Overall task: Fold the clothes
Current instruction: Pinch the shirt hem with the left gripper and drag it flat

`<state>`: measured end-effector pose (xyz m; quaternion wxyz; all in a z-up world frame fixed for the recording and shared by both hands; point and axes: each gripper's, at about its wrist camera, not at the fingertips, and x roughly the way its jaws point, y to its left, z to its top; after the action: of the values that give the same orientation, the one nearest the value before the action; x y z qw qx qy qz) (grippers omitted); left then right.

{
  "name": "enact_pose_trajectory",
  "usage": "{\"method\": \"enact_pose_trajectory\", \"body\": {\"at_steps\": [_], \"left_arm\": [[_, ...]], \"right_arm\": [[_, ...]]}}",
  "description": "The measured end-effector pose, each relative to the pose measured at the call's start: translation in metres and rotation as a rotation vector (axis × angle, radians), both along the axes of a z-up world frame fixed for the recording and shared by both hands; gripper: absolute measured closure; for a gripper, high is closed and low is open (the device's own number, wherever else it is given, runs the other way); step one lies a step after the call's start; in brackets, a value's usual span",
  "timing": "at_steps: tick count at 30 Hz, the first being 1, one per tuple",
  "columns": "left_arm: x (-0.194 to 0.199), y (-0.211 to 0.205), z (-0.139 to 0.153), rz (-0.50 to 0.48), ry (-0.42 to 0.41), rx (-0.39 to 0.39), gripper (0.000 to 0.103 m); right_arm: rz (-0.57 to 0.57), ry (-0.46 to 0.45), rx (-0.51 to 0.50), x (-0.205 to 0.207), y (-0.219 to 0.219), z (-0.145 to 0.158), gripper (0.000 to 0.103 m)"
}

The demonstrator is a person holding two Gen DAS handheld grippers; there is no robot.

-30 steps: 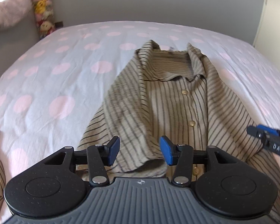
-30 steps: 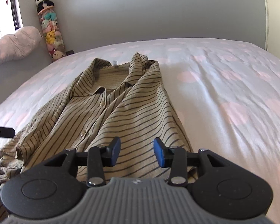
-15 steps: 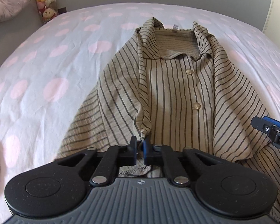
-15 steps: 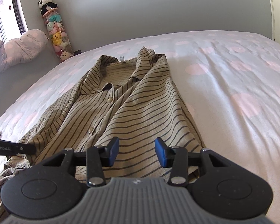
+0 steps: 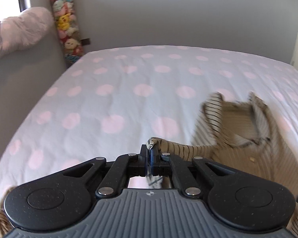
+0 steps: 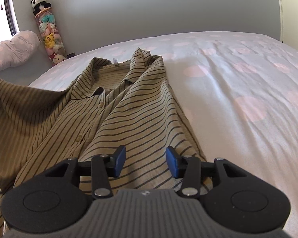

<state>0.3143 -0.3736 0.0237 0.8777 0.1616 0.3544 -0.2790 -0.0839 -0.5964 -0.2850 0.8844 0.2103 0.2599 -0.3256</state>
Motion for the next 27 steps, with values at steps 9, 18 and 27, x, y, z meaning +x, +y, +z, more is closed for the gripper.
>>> {"method": "enact_pose_trajectory", "body": {"at_steps": [9,18,27], "left_arm": [[0.116,-0.002,-0.024,0.170,-0.040,0.115,0.103],[0.171,0.007,-0.083,0.268,-0.017,0.205,0.103],[0.185,0.012,-0.139,0.304,0.015,0.258,0.080]], "right_arm": [[-0.028,0.023,-0.037,0.006,-0.005,-0.009,0.051],[-0.028,0.087,-0.057,0.020,-0.012,-0.028,0.051],[-0.017,0.102,-0.083,0.023,-0.013,-0.030,0.049]]}}
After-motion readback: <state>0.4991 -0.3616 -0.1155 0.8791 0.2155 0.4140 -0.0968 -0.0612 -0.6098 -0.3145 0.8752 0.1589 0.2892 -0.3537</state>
